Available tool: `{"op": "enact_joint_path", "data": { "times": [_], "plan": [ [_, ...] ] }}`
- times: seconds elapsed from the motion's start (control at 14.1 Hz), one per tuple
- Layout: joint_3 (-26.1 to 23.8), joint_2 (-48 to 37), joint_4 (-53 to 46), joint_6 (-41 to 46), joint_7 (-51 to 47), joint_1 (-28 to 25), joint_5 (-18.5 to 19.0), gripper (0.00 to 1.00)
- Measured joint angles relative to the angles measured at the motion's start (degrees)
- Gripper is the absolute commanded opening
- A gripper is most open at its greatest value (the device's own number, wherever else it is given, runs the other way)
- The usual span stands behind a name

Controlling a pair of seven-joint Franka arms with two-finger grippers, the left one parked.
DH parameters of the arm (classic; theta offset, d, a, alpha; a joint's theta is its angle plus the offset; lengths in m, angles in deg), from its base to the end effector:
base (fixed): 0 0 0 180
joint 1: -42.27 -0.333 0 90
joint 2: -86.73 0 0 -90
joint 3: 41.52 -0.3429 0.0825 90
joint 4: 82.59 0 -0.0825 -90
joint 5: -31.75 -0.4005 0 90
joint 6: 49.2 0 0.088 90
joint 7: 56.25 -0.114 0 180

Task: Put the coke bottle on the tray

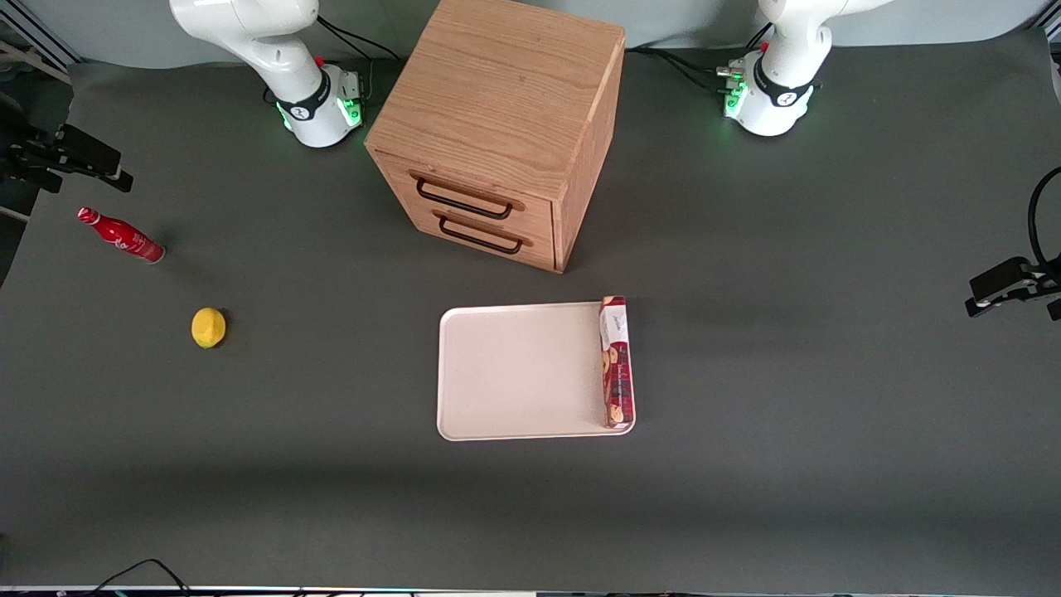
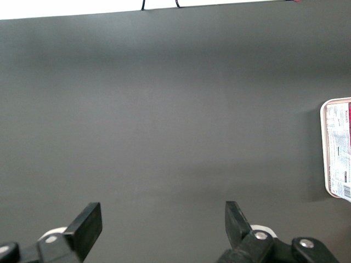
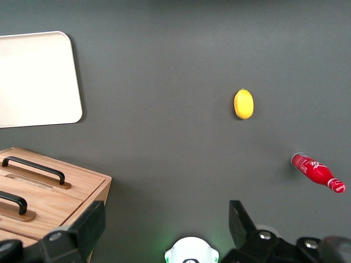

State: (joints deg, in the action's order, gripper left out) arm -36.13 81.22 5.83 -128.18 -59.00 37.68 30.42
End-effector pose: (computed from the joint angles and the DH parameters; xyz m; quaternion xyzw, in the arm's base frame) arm 0.5165 -0.0073 0.6936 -0.9989 0.0288 0.0348 0.0154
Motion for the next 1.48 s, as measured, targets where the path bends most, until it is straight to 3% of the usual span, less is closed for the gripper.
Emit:
{"op": "enact_joint_path", "data": {
  "times": [0.64, 0.92, 1.27, 1.48],
  "plan": [
    [-0.02, 0.05, -0.02, 0.0, -0.67, 0.0, 0.36, 1.0],
    [1.48, 0.28, 0.09, 0.09, 5.04, 0.35, 5.97, 1.0],
    [14.43, 1.3, 4.49, -3.65, 25.68, 1.24, 9.77, 1.0],
    [23.36, 1.58, 13.68, -12.24, 37.15, 1.53, 10.79, 1.0]
  ]
}}
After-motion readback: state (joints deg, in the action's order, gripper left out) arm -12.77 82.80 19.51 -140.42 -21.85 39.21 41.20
